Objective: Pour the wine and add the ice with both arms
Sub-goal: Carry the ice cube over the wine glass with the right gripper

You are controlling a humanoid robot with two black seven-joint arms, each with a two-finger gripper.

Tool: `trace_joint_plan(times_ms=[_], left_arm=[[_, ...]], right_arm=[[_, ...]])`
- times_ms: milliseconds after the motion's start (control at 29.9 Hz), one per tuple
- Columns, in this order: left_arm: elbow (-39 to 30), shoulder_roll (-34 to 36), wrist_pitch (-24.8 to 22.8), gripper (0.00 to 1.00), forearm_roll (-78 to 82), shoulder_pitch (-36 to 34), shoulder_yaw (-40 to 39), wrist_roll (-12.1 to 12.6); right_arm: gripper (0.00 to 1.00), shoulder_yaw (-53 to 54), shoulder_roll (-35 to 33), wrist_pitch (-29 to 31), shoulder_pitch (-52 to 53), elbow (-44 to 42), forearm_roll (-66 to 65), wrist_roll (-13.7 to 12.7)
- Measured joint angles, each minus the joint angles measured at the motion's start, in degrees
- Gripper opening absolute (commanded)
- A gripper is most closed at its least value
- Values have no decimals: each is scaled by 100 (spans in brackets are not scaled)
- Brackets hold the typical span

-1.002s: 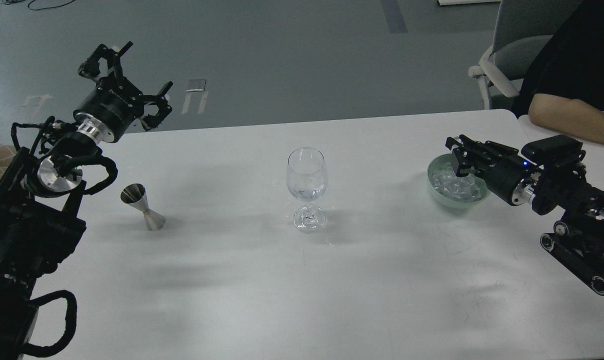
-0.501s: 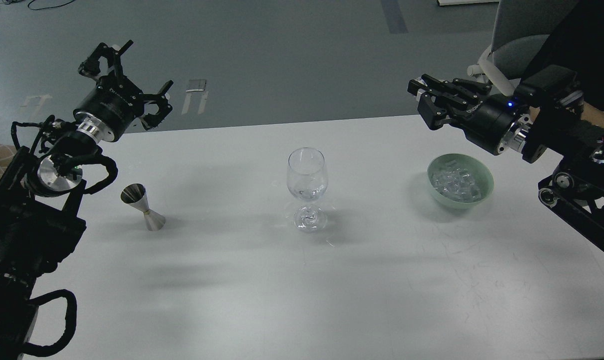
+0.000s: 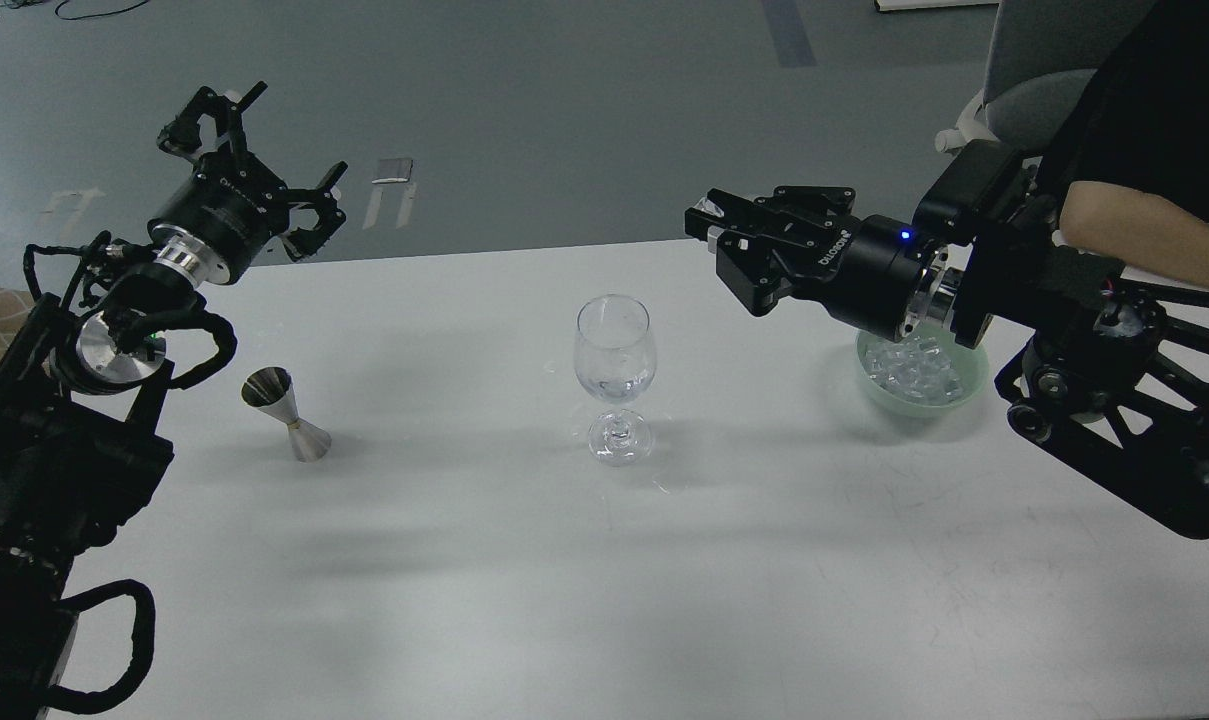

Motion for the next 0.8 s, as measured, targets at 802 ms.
trace_joint_plan(times_ms=[802], left_arm=[[0,5,0,98,-12,13,-23,-10]], right_arm=[[0,-503,660,183,90,-51,-569,-38]])
